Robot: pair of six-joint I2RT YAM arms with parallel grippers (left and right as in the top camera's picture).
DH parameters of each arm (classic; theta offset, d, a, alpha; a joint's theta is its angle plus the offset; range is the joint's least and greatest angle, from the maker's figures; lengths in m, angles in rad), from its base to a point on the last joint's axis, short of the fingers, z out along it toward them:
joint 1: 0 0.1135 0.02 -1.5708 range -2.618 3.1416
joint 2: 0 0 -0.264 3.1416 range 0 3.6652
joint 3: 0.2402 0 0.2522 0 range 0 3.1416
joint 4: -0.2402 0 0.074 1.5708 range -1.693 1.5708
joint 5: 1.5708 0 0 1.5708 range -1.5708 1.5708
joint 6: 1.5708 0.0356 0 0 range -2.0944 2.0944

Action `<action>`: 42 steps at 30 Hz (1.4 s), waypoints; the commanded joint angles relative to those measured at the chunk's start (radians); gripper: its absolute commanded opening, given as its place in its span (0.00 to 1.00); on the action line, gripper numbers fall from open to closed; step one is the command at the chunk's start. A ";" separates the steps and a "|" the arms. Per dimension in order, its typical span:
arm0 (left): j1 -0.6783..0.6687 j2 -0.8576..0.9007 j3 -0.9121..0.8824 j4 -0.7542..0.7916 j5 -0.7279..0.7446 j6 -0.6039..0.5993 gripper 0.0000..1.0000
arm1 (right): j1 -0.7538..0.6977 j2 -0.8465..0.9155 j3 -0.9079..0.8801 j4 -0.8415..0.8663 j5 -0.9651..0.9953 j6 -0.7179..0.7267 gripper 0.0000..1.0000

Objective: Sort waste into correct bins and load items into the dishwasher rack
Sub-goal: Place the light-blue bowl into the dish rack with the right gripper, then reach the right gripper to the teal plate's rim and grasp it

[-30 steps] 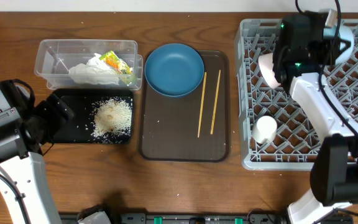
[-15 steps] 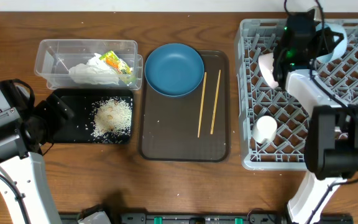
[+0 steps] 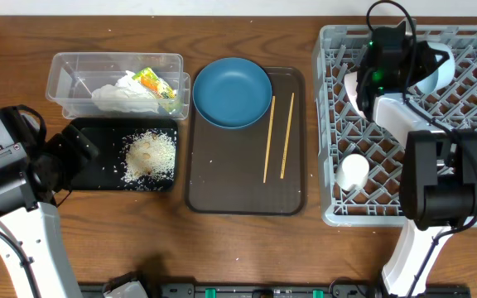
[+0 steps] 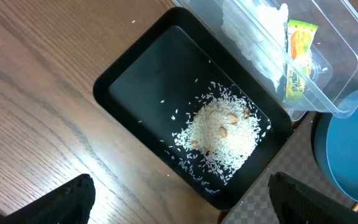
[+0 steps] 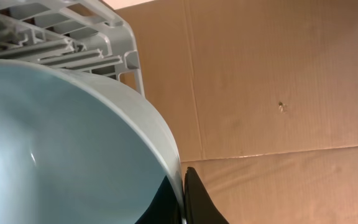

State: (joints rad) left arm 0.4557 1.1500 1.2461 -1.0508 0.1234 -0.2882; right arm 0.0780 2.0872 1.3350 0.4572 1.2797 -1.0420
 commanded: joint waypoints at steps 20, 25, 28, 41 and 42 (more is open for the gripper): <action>0.004 0.000 0.014 -0.003 -0.016 0.002 0.92 | 0.204 -0.019 0.010 0.003 -0.004 0.041 0.73; 0.004 0.000 0.014 -0.003 -0.016 0.002 0.92 | 0.247 -0.100 0.010 0.002 -0.054 0.128 0.84; 0.004 0.000 0.014 -0.003 -0.016 0.002 0.92 | 0.285 -0.169 0.010 -0.067 -0.132 0.224 0.89; 0.004 0.000 0.014 -0.003 -0.016 0.002 0.92 | 0.361 -0.340 0.010 -0.695 -1.226 1.320 0.79; 0.004 0.000 0.014 -0.003 -0.016 0.002 0.92 | 0.361 -0.335 0.010 -0.716 -1.284 1.417 0.79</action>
State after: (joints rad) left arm 0.4557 1.1500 1.2461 -1.0508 0.1234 -0.2882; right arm 0.4343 1.7447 1.3441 -0.2356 0.3237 -0.0246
